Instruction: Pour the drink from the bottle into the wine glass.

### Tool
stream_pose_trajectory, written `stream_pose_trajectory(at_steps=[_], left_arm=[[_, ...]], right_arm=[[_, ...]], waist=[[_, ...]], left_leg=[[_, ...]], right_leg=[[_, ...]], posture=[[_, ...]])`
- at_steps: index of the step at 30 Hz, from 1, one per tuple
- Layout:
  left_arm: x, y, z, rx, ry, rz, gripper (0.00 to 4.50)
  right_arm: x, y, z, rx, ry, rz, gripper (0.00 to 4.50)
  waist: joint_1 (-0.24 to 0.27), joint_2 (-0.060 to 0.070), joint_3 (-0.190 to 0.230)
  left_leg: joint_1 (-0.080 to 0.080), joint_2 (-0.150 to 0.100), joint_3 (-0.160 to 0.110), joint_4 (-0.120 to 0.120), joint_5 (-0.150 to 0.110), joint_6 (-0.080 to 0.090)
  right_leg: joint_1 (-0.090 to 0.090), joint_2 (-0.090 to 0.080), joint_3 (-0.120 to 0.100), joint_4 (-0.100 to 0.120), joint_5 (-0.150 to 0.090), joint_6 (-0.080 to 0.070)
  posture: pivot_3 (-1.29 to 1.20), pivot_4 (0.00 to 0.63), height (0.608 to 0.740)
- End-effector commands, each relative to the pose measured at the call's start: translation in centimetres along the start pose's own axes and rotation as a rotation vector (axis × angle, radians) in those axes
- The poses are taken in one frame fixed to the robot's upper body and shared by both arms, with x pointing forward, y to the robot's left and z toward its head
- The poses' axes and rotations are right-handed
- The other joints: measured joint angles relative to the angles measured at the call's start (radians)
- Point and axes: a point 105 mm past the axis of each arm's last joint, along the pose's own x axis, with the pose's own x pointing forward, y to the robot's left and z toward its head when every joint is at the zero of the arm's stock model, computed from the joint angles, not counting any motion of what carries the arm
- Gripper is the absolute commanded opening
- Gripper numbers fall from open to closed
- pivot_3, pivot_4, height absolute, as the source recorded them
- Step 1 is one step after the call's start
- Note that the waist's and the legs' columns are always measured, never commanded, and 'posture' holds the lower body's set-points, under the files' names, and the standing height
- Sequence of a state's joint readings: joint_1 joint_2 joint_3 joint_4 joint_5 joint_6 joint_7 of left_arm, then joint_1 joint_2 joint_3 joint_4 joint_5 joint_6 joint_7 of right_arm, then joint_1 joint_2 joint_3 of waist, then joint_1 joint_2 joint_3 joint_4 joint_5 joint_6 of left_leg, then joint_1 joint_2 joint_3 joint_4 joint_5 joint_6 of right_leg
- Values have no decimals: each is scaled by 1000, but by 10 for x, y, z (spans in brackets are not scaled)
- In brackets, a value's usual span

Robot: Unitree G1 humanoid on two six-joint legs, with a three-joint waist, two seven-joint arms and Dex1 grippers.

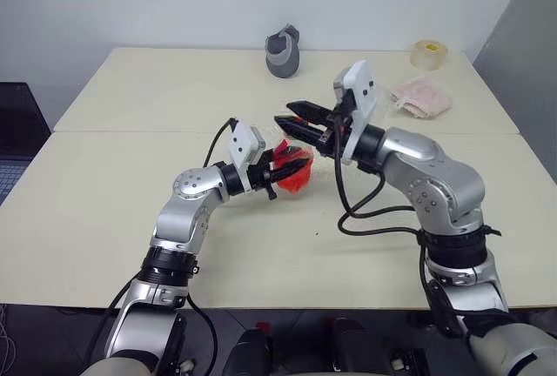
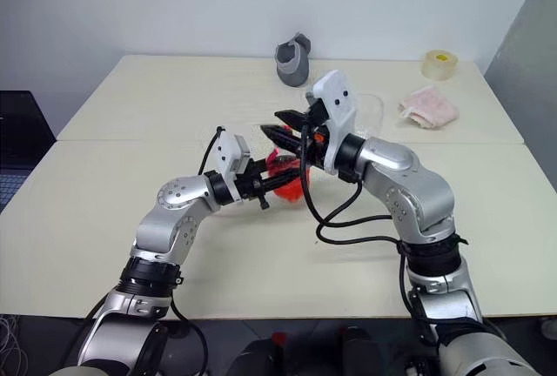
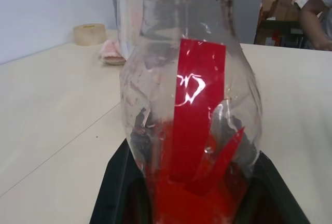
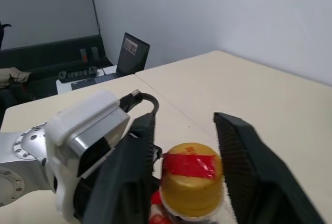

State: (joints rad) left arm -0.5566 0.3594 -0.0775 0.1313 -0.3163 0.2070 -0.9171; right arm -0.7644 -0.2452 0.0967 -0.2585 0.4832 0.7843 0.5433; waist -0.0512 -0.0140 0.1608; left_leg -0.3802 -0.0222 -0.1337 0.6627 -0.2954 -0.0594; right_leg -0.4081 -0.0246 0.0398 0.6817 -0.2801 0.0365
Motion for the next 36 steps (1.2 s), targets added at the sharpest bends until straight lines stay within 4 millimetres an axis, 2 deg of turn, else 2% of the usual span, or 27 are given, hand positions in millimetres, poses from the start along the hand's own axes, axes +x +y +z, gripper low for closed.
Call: stream_pose_trajectory(at_steps=[1, 3, 8, 11, 18, 28, 36], left_arm=[[4, 1, 19, 57, -58, -7, 1282], [4, 2, 19, 58, -58, -5, 1282], [3, 2, 19, 59, -57, -3, 1282], [2, 2, 19, 59, -56, -4, 1282], [4, 1, 19, 58, -59, -11, 1282], [5, -3, 20, 56, -63, -21, 1282], [6, -2, 21, 58, -66, -15, 1282]], right_arm=[[4, 9, 8, -35, -20, 51, 599], [4, 10, 8, -36, -18, 56, 20], [4, 9, 10, -36, -25, 66, 20], [3, 7, 14, -29, -37, 62, 628], [5, 1, 18, -57, -38, 31, 3058], [4, -1, 4, -58, 0, 24, 3058], [4, 0, 1, -53, 6, 40, 3058]], waist=[[-1, 0, 0], [-3, 0, 0], [-3, 0, 0], [-3, 0, 0], [-3, 0, 0], [-3, 0, 0], [-3, 0, 0]], left_leg=[[0, 0, 0, 0, 0, 0], [0, 0, 0, 0, 0, 0], [0, 0, 0, 0, 0, 0], [0, 0, 0, 0, 0, 0], [0, 0, 0, 0, 0, 0], [0, 0, 0, 0, 0, 0], [0, 0, 0, 0, 0, 0]], right_leg=[[0, 0, 0, 0, 0, 0], [0, 0, 0, 0, 0, 0], [0, 0, 0, 0, 0, 0], [0, 0, 0, 0, 0, 0], [0, 0, 0, 0, 0, 0], [0, 0, 0, 0, 0, 0], [0, 0, 0, 0, 0, 0]], posture=[[0, 150, 740], [0, 150, 740], [0, 150, 740], [0, 150, 740], [0, 150, 740], [0, 150, 740], [0, 150, 740]])
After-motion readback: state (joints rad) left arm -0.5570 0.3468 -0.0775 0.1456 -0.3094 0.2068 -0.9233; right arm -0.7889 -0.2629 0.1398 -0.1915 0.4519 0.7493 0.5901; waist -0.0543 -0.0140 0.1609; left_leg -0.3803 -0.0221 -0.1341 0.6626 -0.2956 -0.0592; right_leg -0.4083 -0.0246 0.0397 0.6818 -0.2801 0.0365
